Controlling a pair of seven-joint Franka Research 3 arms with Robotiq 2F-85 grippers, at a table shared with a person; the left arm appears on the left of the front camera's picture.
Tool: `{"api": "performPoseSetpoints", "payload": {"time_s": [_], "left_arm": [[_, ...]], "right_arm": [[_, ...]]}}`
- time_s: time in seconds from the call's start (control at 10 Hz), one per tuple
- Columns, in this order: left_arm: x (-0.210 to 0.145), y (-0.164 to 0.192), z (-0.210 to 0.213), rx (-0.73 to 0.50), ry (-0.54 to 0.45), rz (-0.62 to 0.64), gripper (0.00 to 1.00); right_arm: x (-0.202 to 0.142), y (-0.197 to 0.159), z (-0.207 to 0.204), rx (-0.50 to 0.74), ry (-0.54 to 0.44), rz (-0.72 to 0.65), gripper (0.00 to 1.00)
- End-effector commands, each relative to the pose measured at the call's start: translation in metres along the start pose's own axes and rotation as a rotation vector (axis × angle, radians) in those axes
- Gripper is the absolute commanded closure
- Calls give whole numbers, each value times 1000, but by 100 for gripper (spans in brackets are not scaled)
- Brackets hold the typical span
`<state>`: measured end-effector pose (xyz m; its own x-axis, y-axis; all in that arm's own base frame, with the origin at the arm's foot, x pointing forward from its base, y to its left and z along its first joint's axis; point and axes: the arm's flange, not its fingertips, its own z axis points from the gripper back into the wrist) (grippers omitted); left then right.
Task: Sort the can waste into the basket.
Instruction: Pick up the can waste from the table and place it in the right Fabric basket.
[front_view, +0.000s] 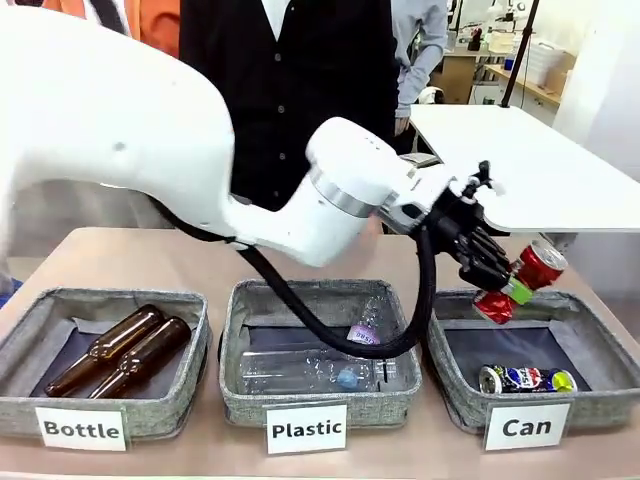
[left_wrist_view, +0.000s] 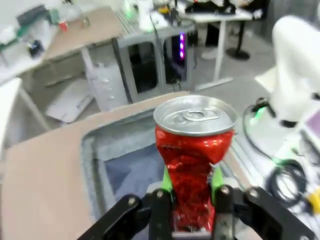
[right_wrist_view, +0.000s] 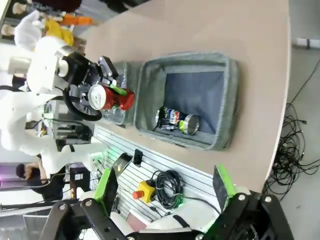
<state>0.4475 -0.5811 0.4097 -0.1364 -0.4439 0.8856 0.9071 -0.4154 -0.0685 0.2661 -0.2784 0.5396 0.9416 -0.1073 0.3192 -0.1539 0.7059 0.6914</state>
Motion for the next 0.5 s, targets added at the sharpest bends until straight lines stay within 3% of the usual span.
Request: {"api": "performPoseSetpoints", "payload": {"time_s": [0.0,0.3,0.4], "left_arm": [[14,42,-6,-51,64,-16,68],[-1,47,-19,-93,167,-6,68],[-2,44,-18,-103,171,-1,31]], "right_arm": [[7,15,-9,12,36,6,0],[7,15,-9,12,36,6,0],[7,15,-9,12,36,6,0]]}}
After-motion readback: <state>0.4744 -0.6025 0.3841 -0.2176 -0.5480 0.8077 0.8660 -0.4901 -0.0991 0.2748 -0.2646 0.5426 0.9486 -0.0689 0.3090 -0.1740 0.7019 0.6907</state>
